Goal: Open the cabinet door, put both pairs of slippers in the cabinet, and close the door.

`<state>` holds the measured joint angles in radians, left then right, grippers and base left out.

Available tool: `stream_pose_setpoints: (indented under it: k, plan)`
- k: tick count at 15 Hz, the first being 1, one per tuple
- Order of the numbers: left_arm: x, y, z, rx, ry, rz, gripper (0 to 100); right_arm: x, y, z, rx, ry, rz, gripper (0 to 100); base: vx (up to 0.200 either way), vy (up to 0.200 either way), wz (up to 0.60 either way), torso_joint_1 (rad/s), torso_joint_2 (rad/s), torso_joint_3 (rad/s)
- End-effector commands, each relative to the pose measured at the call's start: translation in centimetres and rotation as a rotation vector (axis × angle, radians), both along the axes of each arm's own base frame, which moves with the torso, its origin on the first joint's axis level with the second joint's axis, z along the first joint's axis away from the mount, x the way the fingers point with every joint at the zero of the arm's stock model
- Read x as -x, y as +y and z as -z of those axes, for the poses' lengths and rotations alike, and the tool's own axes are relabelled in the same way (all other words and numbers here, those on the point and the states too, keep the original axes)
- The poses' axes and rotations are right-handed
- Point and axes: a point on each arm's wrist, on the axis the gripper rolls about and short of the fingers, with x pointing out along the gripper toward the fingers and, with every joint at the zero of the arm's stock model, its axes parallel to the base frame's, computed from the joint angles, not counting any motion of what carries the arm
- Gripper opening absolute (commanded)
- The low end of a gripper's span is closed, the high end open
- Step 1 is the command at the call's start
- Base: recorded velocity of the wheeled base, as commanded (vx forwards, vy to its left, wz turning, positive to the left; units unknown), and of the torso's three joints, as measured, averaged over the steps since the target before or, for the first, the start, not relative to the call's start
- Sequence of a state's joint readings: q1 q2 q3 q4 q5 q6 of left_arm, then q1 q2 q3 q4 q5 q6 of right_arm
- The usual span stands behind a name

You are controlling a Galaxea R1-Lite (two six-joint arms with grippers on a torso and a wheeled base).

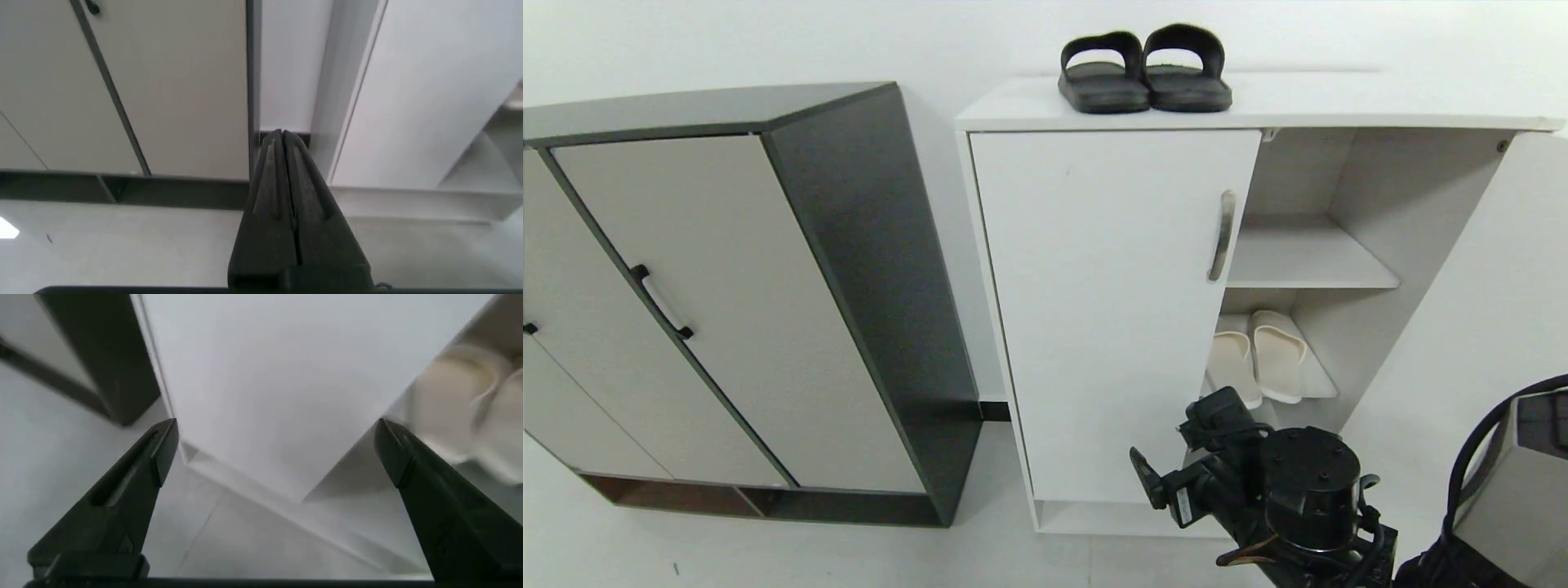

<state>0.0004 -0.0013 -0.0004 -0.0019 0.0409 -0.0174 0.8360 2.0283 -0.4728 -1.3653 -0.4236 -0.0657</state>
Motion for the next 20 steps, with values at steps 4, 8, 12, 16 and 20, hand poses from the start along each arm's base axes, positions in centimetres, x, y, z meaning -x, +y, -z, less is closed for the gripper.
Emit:
stream_pose_setpoints:
  k: [4,8,12,16,20]
  plan:
    - [-0.01,0.0,0.01,0.001,0.002,-0.002,0,0.06,-0.06,0.12,0.006,0.003,-0.001,100,0.0,0.0,0.0,0.075,-0.51,-0.347]
    - [-0.01,0.0,0.01,0.001,0.002,-0.002,0,0.06,-0.06,0.12,0.006,0.003,-0.001,100,0.0,0.0,0.0,0.132,-0.46,-0.336]
    - [-0.01,0.0,0.01,0.003,0.002,-0.003,0,0.06,-0.06,0.12,0.006,0.003,-0.001,100,0.0,0.0,0.0,0.156,-0.47,-0.311]
    - [-0.01,0.0,0.01,0.003,0.002,-0.003,0,-0.06,-0.07,-0.01,0.002,-0.001,0.002,100,0.0,0.0,0.0,0.192,-0.5,-0.311]
    - [-0.01,0.0,0.01,0.001,0.002,-0.003,0,-0.1,-0.1,0.06,0.004,0.001,0.004,100,0.0,0.0,0.0,0.21,-0.51,-0.312]
